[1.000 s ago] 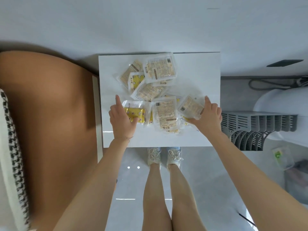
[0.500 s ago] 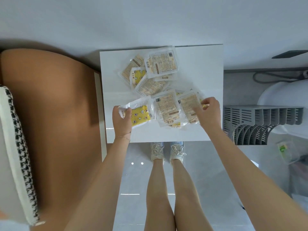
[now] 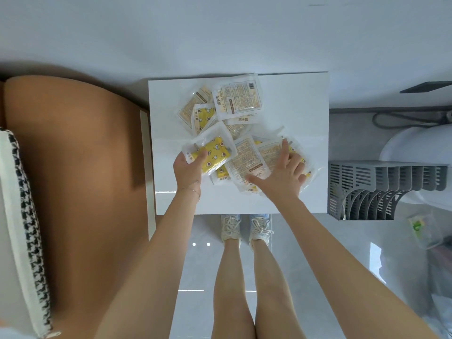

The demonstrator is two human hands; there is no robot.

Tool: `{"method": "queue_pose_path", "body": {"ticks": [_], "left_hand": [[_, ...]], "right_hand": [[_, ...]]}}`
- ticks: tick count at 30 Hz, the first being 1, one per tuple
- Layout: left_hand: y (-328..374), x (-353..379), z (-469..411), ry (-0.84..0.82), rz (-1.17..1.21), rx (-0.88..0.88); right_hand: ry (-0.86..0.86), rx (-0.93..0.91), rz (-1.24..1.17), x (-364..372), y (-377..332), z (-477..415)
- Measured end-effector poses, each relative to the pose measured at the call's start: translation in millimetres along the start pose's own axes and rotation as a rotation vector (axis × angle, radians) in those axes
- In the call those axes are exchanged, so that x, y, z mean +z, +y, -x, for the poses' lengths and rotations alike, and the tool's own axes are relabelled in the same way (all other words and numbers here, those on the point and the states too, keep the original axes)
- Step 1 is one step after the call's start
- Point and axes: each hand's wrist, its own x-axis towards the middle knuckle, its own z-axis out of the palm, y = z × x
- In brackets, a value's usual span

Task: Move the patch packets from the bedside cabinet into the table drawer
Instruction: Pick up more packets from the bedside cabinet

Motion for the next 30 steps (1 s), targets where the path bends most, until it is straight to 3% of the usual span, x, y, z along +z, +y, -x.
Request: {"method": "queue_pose_path", "body": {"ticks": [4,9,12,19,23,30], "left_hand": [[5.2,6.2,-12.0,-0.004,-0.395,0.328],[2.4,7.7,-14.6,-0.018,-0.657,0.508],[-3.6,11.0,-16.9,0.047,-0.794,0.538],[0.3,22.2,-17.7,-0.033,-0.976,0.573],[1.2,25.9,-15.9,-0.031,-0.899,0.538],[11.0,31.4,-11.6,-0.074,-0.538,0.318]], "right_hand": [[0.036,0.0,-0.189,-0.2,3.0,-6.4],[0.028,-0.02,-0.602,-13.2,11.1,-7.5],[0.071,0.031,-0.646,-16.5,10.8,-6.9],[0.178,0.201,-0.799,-22.7,28.1,-10.8],[0.259,0.265,-0.863,-22.9,38.0,-16.8],[0.125,0.279,-0.831,-30.5,24.9,-26.5]]}}
